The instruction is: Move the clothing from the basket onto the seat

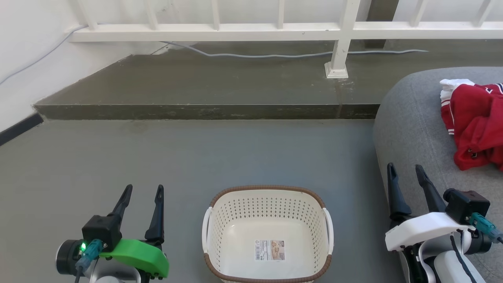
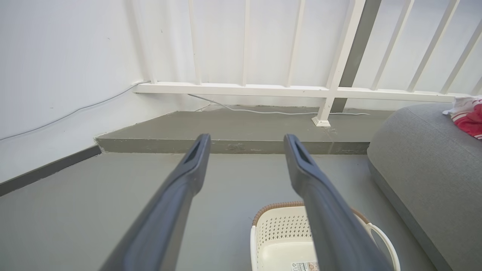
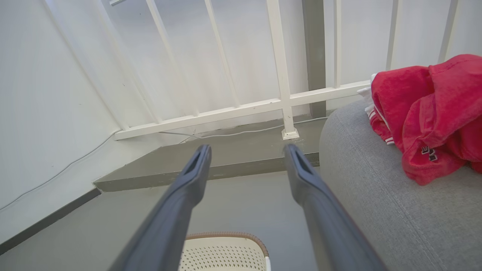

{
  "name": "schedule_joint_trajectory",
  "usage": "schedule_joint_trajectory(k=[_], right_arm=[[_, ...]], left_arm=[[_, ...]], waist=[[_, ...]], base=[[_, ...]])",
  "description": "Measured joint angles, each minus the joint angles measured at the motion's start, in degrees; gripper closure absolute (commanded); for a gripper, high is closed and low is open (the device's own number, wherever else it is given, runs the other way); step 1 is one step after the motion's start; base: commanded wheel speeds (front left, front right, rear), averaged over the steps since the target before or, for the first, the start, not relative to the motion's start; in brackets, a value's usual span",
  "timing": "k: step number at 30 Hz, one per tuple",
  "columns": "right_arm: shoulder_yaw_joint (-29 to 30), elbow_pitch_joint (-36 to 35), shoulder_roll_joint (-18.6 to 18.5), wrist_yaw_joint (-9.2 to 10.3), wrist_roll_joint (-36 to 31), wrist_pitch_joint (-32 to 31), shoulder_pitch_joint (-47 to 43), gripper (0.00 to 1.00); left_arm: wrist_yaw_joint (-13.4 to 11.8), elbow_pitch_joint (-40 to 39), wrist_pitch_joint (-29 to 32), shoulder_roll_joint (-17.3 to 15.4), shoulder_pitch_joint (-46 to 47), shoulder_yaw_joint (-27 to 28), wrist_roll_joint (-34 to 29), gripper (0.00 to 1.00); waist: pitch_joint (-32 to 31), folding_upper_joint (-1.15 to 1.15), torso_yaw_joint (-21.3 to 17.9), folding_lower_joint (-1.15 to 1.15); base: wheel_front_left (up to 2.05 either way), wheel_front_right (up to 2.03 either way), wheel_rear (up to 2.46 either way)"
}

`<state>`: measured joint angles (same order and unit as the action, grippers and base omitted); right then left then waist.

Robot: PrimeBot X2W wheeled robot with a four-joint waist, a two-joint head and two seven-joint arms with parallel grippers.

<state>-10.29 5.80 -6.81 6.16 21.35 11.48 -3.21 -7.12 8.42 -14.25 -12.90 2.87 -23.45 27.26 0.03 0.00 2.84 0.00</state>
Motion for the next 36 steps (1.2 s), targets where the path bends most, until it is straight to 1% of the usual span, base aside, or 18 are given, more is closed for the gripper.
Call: schedule_joint_trajectory(k=[16,18,19,24,29,36], right_arm=[[0.2,-3.4,0.0,0.11,-0.5,-1.7,-1.2,0.00],[0.3,-3.6,0.0,0.35,-0.6,-1.8,-1.5,0.00],[0.3,-3.5,0.0,0.34,-0.6,-1.8,-1.8,1.00],[-0.1,-0.8,0.9,0.33,-0.5,-1.8,-3.5,1.00],[-0.1,-0.8,1.1,-0.33,2.1,-1.8,-3.7,1.00],[0.6,-0.9,1.3,-1.11,8.0,-2.2,-3.8,1.00]], left_arm=[[0.0,-1.0,0.1,0.7,-0.7,1.2,-1.1,0.00],[0.0,-1.2,0.5,0.8,-0.8,1.3,-1.2,0.00],[0.0,-1.1,0.6,0.9,-0.8,1.3,-1.2,1.00],[0.1,1.5,0.6,2.0,-2.1,0.5,-0.7,1.00],[0.6,1.5,0.7,2.6,-2.6,1.0,1.5,1.00],[1.4,1.3,2.1,3.0,-2.6,2.6,7.7,1.00]], waist=[[0.3,0.00,-0.1,0.00],[0.3,0.00,-0.1,0.00],[0.3,0.00,-0.1,0.00],[0.3,0.00,-0.1,0.00],[0.3,0.00,-0.3,0.00],[0.4,0.00,-0.5,0.00]], base=[[0.00,0.00,0.00],[0.00,0.00,0.00],[0.00,0.00,0.00],[0.00,0.00,0.00],[0.00,0.00,0.00],[0.00,0.00,0.00]])
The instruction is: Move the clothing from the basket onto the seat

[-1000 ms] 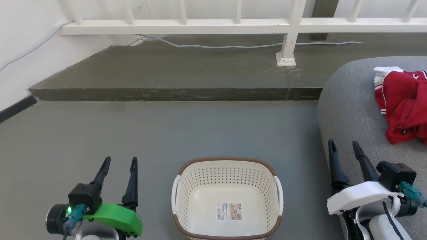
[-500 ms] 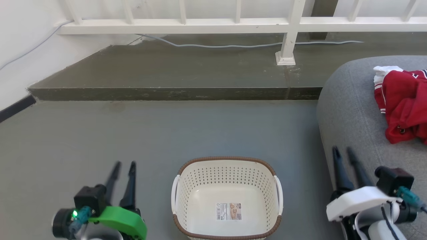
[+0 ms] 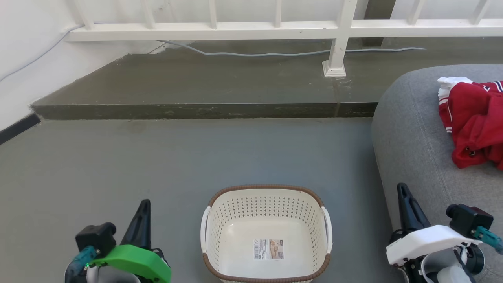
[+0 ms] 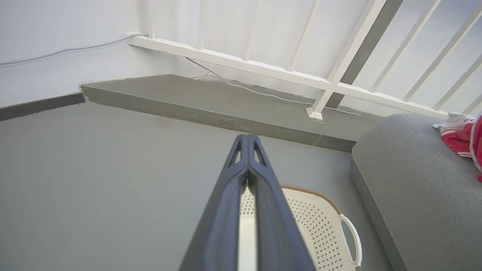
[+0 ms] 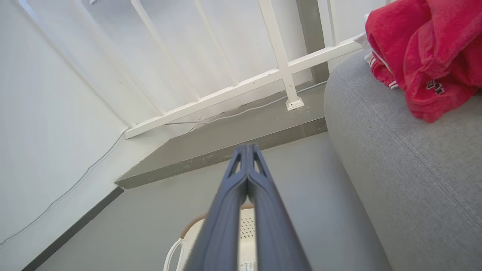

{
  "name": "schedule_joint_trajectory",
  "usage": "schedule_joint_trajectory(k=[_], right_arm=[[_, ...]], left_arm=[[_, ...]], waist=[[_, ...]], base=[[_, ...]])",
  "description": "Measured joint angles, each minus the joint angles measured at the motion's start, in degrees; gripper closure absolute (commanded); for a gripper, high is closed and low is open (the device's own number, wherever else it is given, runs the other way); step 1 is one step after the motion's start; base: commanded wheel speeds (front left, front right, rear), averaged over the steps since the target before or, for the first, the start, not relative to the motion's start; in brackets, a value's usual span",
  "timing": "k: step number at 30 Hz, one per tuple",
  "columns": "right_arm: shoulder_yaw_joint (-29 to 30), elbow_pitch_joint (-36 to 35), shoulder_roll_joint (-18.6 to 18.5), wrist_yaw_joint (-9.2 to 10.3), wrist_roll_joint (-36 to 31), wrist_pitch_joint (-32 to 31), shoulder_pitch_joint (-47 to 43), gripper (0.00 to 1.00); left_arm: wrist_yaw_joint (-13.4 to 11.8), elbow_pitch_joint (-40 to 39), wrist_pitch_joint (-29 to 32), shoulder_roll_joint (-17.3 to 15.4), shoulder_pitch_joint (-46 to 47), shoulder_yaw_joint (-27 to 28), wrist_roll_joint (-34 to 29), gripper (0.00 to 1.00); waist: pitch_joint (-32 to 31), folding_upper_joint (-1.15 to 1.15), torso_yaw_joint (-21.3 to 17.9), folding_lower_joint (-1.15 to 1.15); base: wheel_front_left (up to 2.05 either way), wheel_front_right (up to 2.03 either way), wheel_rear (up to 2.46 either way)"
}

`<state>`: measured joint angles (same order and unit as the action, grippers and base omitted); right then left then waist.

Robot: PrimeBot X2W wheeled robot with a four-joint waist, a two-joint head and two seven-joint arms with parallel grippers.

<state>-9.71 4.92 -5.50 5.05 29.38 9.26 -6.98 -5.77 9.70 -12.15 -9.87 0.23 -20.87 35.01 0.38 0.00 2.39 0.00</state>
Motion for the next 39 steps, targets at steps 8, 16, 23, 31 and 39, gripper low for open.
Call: schedule_joint_trajectory(k=[8,16,23,31,39], right_arm=[[1.5,0.1,0.2,-0.67,6.4,-1.3,0.1,1.00],[2.5,0.6,0.2,-1.53,11.4,-2.2,0.7,1.00],[3.7,1.3,0.2,-2.24,16.7,-3.3,1.0,1.00],[4.8,2.2,0.2,-3.23,22.5,-4.5,2.1,1.00],[6.0,3.2,0.2,-4.34,28.3,-5.6,3.1,1.00]], left_arm=[[1.1,0.0,1.5,0.6,0.0,2.2,4.7,1.00],[1.8,0.1,2.7,1.2,0.0,3.9,9.9,1.00],[2.8,0.5,4.1,1.5,0.0,5.6,14.5,1.00],[3.8,0.9,5.6,1.8,0.0,7.6,19.7,1.00],[5.1,1.3,6.9,2.0,0.0,9.5,25.2,1.00]], waist=[[0.0,0.00,-0.2,0.00],[0.0,0.00,-0.4,0.00],[0.0,0.00,-0.6,0.00],[0.0,0.00,-0.8,0.00],[0.0,0.00,-1.0,0.00]], base=[[0.00,0.00,0.00],[0.00,0.00,0.00],[0.00,0.00,0.00],[0.00,0.00,0.00],[0.00,0.00,0.00]])
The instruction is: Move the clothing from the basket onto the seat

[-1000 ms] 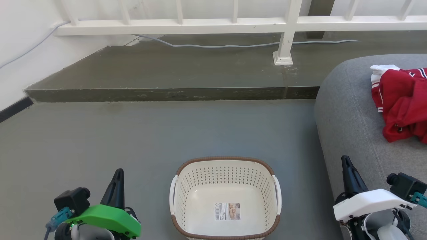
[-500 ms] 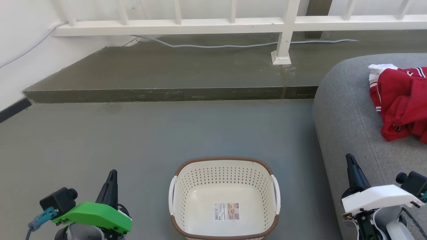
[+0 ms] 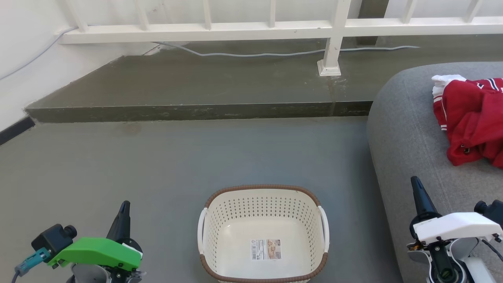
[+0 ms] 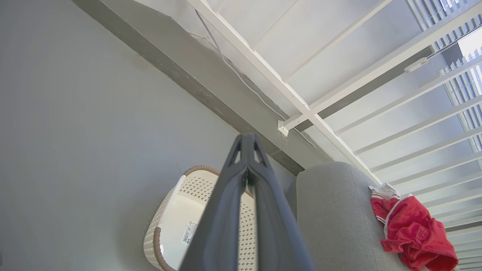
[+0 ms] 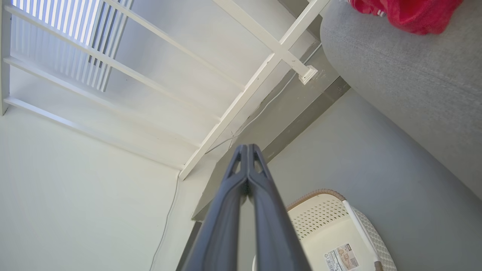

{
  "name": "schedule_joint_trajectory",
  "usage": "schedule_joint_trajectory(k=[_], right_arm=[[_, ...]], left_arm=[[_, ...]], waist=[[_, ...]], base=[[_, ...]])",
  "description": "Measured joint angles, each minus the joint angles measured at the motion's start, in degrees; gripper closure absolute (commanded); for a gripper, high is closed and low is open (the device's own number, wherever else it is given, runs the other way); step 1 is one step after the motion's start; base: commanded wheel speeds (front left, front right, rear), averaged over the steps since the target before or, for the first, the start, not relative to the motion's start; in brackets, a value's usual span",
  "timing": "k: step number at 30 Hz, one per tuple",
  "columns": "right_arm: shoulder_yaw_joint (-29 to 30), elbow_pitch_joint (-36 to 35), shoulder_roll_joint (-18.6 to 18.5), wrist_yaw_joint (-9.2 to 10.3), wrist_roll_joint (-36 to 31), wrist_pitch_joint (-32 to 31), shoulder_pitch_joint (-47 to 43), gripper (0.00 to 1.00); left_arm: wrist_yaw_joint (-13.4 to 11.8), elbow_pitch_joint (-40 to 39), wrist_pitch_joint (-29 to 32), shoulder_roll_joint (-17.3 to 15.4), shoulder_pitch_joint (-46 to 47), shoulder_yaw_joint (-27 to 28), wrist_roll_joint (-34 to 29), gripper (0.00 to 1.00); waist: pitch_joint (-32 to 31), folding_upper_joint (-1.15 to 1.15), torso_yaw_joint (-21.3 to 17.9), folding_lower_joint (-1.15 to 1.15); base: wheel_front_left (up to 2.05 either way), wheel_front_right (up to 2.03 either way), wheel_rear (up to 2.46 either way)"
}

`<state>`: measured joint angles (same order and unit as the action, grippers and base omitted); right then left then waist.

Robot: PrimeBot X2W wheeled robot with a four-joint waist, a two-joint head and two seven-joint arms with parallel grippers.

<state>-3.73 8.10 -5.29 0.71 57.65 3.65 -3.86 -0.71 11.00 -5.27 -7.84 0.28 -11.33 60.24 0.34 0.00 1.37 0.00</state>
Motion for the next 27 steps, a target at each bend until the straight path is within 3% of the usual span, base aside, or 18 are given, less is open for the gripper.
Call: schedule_joint_trajectory(k=[27], right_arm=[[3.9,3.7,0.0,-3.74,20.4,-3.6,3.1,1.00]], left_arm=[[3.8,2.1,4.9,1.9,1.0,6.6,18.3,1.00]], waist=[[-0.1,0.00,-0.8,0.00]], base=[[0.00,0.00,0.00]])
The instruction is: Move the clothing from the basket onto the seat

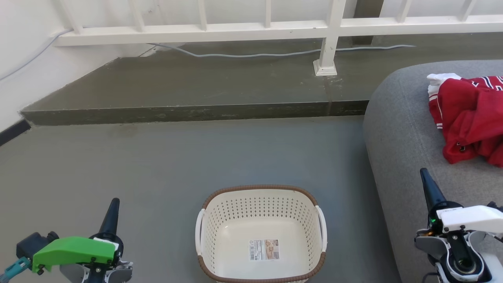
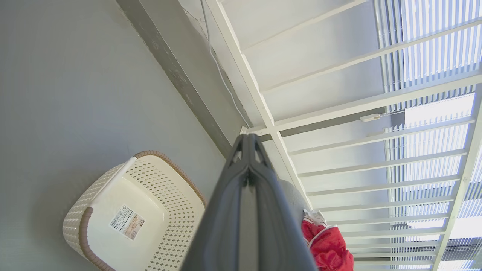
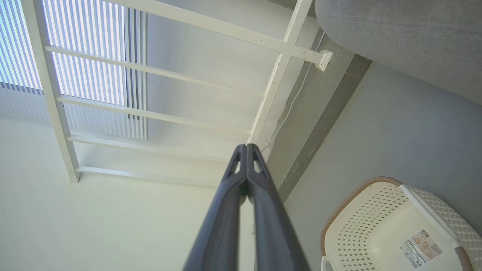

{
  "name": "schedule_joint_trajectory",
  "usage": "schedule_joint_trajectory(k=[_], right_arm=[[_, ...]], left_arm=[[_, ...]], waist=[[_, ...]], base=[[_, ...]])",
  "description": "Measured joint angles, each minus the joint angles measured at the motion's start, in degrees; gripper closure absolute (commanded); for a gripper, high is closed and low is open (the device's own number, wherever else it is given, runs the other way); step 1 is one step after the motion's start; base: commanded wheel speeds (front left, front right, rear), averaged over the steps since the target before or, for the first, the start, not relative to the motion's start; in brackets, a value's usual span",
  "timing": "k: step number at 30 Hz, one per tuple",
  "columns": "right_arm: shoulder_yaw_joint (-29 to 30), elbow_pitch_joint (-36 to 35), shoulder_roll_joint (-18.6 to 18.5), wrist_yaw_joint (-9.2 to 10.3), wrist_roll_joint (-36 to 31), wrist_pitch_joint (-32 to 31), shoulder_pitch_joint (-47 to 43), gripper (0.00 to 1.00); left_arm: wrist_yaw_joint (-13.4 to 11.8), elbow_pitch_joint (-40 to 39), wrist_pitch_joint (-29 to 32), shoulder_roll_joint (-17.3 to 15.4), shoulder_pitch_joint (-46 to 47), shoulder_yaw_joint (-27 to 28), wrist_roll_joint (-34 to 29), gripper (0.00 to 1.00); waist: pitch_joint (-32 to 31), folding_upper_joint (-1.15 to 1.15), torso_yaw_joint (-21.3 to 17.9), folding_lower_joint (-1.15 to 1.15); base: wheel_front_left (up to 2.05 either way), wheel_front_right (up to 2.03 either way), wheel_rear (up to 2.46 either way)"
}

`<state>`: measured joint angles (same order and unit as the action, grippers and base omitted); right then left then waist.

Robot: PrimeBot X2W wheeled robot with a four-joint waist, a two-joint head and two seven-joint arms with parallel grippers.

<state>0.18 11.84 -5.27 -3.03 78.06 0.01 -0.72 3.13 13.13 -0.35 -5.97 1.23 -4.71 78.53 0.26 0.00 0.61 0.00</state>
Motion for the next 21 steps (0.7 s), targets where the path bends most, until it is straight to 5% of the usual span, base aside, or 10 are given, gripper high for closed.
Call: schedule_joint_trajectory(k=[21], right_arm=[[3.0,2.6,0.2,-3.02,15.0,-2.4,3.0,1.00]], left_arm=[[3.2,1.6,3.5,1.4,1.2,5.1,13.9,1.00]], waist=[[-0.1,0.00,-0.6,0.00]], base=[[0.00,0.00,0.00]])
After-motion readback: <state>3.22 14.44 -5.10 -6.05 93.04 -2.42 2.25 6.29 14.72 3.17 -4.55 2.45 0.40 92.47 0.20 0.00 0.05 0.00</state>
